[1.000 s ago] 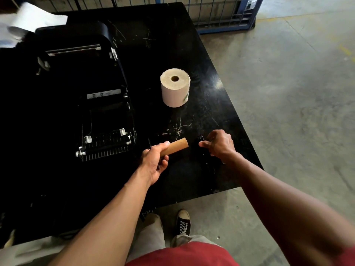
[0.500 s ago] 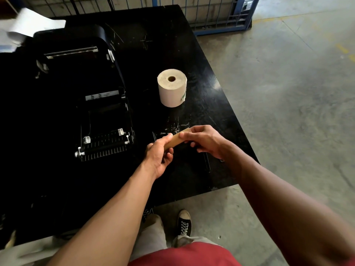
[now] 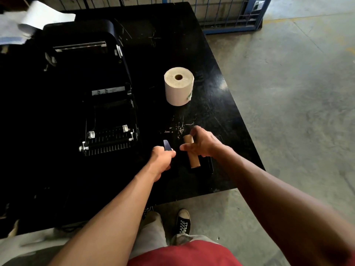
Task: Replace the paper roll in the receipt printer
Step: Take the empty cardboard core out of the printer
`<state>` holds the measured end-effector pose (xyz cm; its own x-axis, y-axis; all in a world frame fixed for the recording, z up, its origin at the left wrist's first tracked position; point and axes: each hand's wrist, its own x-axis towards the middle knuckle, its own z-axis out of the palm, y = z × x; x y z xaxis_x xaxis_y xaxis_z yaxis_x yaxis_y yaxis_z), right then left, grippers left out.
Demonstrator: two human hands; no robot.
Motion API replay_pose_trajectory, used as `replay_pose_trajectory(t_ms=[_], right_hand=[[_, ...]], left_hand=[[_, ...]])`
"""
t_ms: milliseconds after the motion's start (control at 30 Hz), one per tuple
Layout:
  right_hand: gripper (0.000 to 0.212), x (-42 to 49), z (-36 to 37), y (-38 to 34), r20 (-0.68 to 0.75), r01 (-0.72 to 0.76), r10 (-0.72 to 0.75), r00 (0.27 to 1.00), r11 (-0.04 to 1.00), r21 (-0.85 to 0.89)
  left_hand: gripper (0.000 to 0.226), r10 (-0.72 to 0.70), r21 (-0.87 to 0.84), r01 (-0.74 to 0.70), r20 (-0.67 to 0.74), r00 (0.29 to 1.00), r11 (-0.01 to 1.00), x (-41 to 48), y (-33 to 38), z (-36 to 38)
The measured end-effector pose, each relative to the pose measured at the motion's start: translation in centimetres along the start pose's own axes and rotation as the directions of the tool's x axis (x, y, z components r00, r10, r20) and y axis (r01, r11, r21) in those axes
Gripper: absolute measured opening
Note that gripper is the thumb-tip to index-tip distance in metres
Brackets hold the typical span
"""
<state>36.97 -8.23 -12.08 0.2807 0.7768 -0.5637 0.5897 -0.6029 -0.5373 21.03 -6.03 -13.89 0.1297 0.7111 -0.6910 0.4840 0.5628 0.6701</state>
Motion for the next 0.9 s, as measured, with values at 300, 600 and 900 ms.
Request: replay_pose_trajectory(t_ms=[300,600,900], right_hand=[[0.047,0.7,1.2,0.6,-0.055,-0.013,0.013,0.998,1.0,-0.011],[0.049,1.0,1.2,1.0,-0.049,-0.002,0.0,0.999,0.999,-0.038],[0.047,0.3,0.7,0.2,-0.042,-0.027,0.026,0.999,0.999,-0.018]], left_hand=[[0.04,0.189,0.413,-0.136,-0.088,0.978,0.9,0.4,-0.8,-1.1],[0.061,0.278,0.595,-0.135,-0.154,0.948,0.792,0.1,-1.4,-1.3],[0.052,0.299,0.625,-0.147,-0.145,0.943,0.767,0.4,-1.3,-1.2]])
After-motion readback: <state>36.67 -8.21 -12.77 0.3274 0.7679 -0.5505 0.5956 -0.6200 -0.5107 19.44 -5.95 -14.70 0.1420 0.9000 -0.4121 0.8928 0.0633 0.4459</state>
